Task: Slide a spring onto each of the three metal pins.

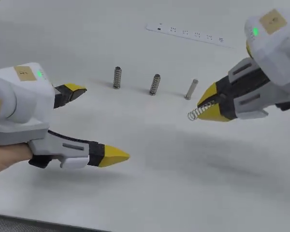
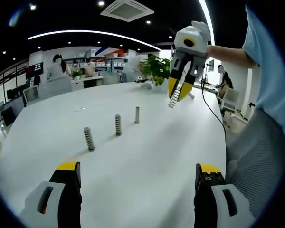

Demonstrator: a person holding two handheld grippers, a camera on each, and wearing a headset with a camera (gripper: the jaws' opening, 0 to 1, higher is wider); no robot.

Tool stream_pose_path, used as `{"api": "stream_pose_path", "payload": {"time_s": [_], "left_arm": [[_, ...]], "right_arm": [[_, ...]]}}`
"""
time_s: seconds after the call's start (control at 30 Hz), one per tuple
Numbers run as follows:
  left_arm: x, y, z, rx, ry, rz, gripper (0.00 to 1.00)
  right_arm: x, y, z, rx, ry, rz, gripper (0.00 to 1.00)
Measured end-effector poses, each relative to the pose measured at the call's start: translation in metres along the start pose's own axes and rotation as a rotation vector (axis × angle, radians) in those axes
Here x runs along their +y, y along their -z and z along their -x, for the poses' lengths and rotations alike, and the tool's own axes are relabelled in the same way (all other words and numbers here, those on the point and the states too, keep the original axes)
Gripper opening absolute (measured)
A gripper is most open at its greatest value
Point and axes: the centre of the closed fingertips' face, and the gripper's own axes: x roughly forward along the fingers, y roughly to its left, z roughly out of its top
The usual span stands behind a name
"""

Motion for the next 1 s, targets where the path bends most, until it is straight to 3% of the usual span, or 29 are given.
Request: {"api": "stream_pose_path", "payload": {"time_s": [0.23,0.47,1.0], "left_arm": [[0.007,-0.001,0.001,-0.013,-0.019,0.0,0.98],[0.009,0.002,0.002,-0.008,-0.02,0.008,0.98],[0.011,0.005,0.002,-0.001,-0.018,0.021,0.98]], "right_arm": [[-0.048,0.015,0.006,0.093,0.01,0.035,0.08],[-0.072,0.02,-0.002,0.138,-0.01,0.053,0.08],[-0.087,0.032,-0.03,0.214,-0.104,0.08,0.08]]}}
